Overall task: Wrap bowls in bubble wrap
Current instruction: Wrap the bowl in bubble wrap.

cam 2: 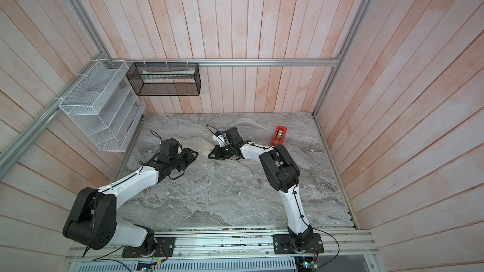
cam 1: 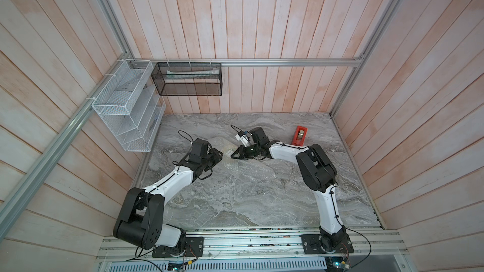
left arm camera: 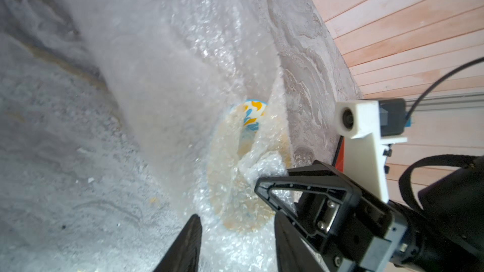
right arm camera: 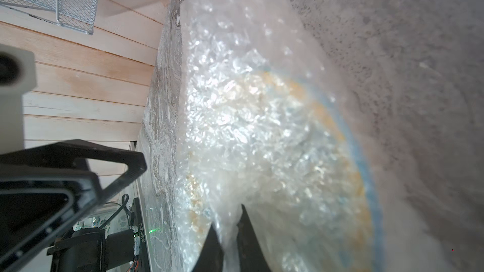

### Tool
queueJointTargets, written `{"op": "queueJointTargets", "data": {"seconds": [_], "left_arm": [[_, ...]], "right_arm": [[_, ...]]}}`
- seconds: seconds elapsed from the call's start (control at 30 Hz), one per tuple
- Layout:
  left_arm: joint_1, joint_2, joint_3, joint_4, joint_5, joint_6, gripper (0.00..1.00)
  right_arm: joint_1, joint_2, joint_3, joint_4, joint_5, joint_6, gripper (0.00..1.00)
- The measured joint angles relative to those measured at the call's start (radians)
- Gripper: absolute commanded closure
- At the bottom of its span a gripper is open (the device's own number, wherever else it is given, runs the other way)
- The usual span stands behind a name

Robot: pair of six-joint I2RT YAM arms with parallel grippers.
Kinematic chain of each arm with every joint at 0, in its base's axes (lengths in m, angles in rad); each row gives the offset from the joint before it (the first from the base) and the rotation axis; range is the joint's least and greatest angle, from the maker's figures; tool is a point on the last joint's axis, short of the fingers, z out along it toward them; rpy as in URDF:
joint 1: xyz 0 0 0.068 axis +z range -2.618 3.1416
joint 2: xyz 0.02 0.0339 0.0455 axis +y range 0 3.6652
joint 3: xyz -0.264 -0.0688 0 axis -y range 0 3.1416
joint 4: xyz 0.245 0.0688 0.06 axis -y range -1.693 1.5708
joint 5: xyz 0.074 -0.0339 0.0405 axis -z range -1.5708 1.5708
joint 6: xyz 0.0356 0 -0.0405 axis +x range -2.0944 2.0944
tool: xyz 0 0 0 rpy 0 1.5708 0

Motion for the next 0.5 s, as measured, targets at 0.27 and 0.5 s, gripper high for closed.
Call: {"op": "queueJointTargets", "data": {"seconds": [0.27,0.5], "left_arm": [[0.003,0.009,-0.112,0.166,0.041,-0.076,0.46],[0.004,0.024,-0.108,0.311,0.063,-0.113,0.43]], "right_arm": [[0.007,0.000,0.001,-0.025,0.010,-0.041,0.88],[0.014,0.002,0.013,-0.062,0.024,-0.079,0.89]]}}
